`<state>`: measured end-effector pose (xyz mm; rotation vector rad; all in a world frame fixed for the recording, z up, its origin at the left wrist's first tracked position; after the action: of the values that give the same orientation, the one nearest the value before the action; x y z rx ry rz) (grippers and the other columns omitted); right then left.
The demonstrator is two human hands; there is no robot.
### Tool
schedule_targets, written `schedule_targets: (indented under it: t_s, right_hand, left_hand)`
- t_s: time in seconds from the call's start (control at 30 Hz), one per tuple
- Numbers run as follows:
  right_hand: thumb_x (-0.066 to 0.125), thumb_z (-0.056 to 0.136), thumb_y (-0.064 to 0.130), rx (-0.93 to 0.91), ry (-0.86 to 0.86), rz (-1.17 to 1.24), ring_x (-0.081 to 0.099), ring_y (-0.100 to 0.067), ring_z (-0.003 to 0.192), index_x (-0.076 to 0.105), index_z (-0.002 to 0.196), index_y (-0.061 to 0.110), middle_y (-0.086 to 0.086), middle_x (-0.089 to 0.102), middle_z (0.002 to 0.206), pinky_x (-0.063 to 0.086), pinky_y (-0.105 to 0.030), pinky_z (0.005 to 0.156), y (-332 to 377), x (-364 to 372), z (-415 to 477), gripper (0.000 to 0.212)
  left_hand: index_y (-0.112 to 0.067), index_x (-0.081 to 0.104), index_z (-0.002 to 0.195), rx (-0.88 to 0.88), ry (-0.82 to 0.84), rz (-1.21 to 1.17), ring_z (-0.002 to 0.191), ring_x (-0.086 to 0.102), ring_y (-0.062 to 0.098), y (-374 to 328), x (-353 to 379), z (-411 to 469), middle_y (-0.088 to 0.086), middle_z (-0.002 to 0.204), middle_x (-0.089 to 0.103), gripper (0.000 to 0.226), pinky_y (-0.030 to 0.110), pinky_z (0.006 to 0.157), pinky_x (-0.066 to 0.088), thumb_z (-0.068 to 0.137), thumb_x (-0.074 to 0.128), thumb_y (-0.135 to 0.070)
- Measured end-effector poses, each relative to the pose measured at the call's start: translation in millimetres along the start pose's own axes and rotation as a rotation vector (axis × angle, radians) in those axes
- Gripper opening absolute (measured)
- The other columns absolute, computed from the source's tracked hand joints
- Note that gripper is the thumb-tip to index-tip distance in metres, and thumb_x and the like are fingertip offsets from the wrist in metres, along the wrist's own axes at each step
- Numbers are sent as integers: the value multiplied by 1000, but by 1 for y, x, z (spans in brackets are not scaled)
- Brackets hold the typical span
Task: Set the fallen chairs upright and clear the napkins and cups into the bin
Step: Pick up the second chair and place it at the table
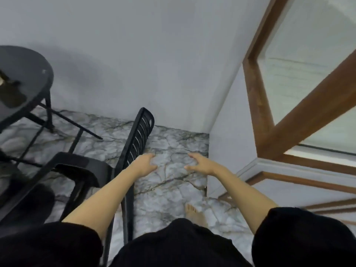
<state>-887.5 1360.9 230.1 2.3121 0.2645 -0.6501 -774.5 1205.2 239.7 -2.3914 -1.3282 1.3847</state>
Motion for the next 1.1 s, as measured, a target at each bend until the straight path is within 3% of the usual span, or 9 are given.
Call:
schedule_targets:
  t_s: [0.17,0.47,0.7,0.8,0.93,1.1]
  right_hand:
    - [54,90,38,-93,106,-92,22,-23,141,15,146,10,-10,17,155,19,-33,114,27,-55,72,73]
    - [53,90,41,-229,310,-349,19,-22,142,15,146,9,-9,16,156,18,-36,115,77,-99,187,75]
    - [53,91,33,-283,382,-418,24,-23,140,17,145,7,-10,20,154,21,-30,111,125,-130,283,70]
    - [54,90,36,-303,403,-442,25,-23,140,18,145,8,-9,22,154,22,-35,114,142,-142,319,71]
    - [50,93,33,-357,398,-549,29,-25,138,28,142,9,-12,30,151,24,-36,112,159,-155,365,60]
    - [47,94,31,-419,494,-631,33,-24,136,27,143,10,-10,30,150,27,-33,109,182,-160,427,57]
  left_hand:
    - [-9,27,144,-186,-103,-175,136,37,27,15,-19,38,12,150,35,55,32,108,32,95,47,-24]
    - [-8,28,143,-359,-230,-403,135,38,26,35,-56,98,12,149,36,56,31,108,31,94,50,-23]
    - [-8,32,142,-425,-282,-487,134,39,27,72,-119,165,13,146,40,54,33,107,33,93,50,-24]
    - [-7,35,140,-444,-292,-511,132,41,26,82,-140,190,12,146,41,53,32,106,34,93,50,-24]
    - [-9,34,140,-476,-283,-555,131,41,27,88,-159,215,13,145,40,50,33,105,35,95,47,-27]
    - [-11,37,138,-552,-294,-614,129,42,28,104,-171,243,13,141,45,48,38,106,37,95,45,-32]
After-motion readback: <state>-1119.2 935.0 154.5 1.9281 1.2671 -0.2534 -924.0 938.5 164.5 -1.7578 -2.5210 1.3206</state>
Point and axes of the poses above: each hand's wrist, its own z-axis towards the middle knuckle, its own x-axis out of the palm, y = z × x, the point moved 8 cm from there along z, towards the middle knuckle
